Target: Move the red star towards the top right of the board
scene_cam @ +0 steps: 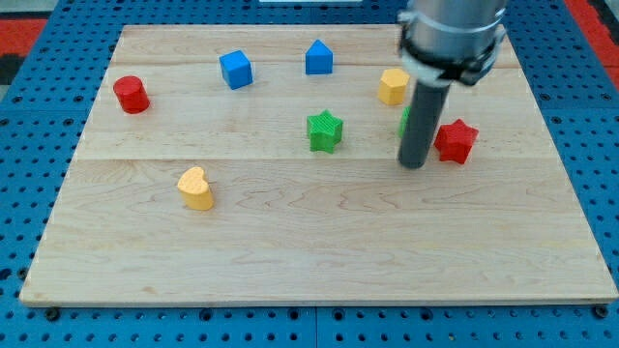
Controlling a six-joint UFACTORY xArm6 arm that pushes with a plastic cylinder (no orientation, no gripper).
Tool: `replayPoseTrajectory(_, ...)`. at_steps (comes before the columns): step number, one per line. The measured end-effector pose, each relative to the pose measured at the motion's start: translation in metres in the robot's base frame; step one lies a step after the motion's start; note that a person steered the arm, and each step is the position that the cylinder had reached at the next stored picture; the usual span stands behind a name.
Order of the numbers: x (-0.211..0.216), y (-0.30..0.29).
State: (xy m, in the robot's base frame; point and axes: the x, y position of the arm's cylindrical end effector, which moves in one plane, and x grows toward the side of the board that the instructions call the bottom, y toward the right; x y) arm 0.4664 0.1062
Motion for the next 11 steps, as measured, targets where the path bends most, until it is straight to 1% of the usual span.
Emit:
replayPoseTrajectory(1, -0.003, 0.081)
replayPoseTrajectory(2, -0.066, 0.074)
replayPoseTrajectory(3, -0.122, 0.055)
replayPoseTrajectory(4, -0.101, 0.054)
replayPoseTrajectory(5, -0.101, 0.002)
replayPoseTrajectory(6, -0.125, 0.029)
replayPoseTrajectory(7, -0.172, 0.027)
replayPoseTrajectory(8, -0.189, 0.035)
replayPoseTrajectory(9, -0.186, 0.062)
replayPoseTrajectory(10, -0.195, 0.08)
replayPoseTrajectory(11, -0.205, 0.06)
